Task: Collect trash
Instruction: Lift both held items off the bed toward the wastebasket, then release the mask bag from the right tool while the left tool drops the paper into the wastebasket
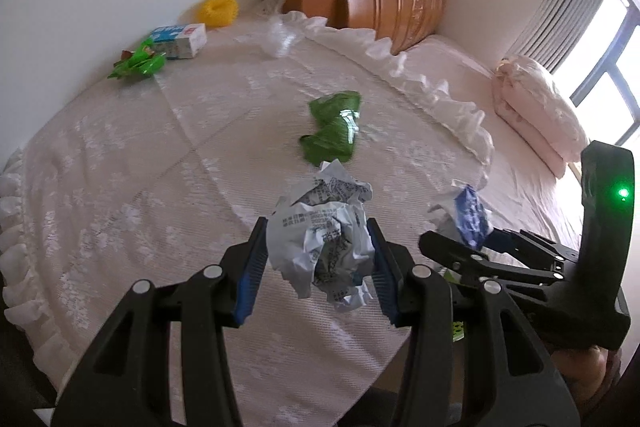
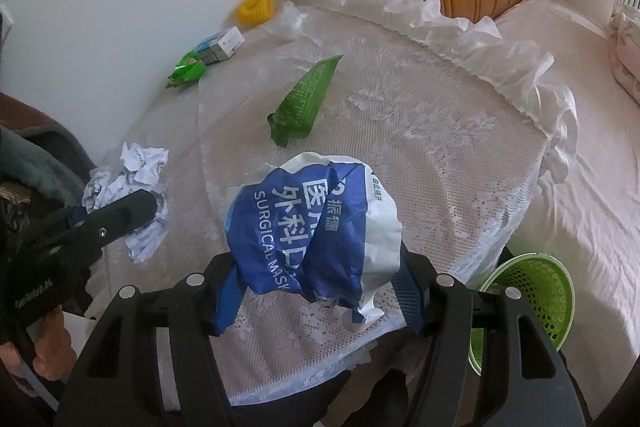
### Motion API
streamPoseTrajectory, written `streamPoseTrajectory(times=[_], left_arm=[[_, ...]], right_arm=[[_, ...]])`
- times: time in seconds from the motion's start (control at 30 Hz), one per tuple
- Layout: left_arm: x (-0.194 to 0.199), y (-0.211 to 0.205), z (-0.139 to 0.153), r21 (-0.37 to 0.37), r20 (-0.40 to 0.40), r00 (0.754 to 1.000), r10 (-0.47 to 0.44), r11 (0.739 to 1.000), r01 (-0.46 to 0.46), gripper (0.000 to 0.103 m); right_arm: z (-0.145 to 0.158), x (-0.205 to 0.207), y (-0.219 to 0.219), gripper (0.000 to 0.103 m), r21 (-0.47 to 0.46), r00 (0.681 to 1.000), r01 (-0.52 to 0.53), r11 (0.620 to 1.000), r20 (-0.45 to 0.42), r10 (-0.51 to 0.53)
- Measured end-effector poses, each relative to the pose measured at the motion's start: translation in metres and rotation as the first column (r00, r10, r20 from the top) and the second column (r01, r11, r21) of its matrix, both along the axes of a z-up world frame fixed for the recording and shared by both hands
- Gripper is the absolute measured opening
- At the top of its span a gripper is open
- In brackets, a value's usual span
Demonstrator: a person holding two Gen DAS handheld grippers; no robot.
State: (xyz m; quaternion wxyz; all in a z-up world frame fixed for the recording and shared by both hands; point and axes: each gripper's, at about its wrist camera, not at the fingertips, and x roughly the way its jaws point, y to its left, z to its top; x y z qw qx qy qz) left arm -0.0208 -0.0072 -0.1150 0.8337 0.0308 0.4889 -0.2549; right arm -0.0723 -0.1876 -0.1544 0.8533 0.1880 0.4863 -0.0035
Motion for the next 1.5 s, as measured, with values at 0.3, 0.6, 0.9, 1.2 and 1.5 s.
streamPoseTrajectory(times=[0.3, 0.6, 0.9, 1.2, 1.5], left_arm=[[-0.019, -0.031, 0.007, -0.002, 0.012, 0.999, -0.051, 0.999, 0.051, 0.047], [-0.047, -0.103, 0.013, -0.006, 0.009, 0.979, -0.206, 0.979, 0.206, 0.047], [-0.08, -0.174, 0.012, 0.015, -0.005, 0.94, -0.34, 0.94, 0.34, 0.047], [-0.099, -0.209, 0.009, 0.044, -0.01, 0.922, -0.387, 0.921, 0.387, 0.047], [-0.132, -0.27, -0.023, 0.111, -0.049, 0.84, -0.54, 0.833, 0.542, 0.047]], right_arm=[[0.002, -0.029, -0.033, 0.064, -0.04, 0.996, 0.087, 0.995, 0.006, -0.087], [-0.031, -0.106, -0.113, 0.064, -0.158, 0.945, 0.301, 0.94, -0.079, -0.316], [-0.124, -0.153, -0.196, 0.087, -0.184, 0.85, 0.429, 0.885, -0.25, -0.464], [-0.132, -0.196, -0.228, 0.096, -0.174, 0.801, 0.51, 0.843, -0.262, -0.539], [-0.106, -0.234, -0.256, 0.1, -0.155, 0.762, 0.59, 0.792, -0.218, -0.61]])
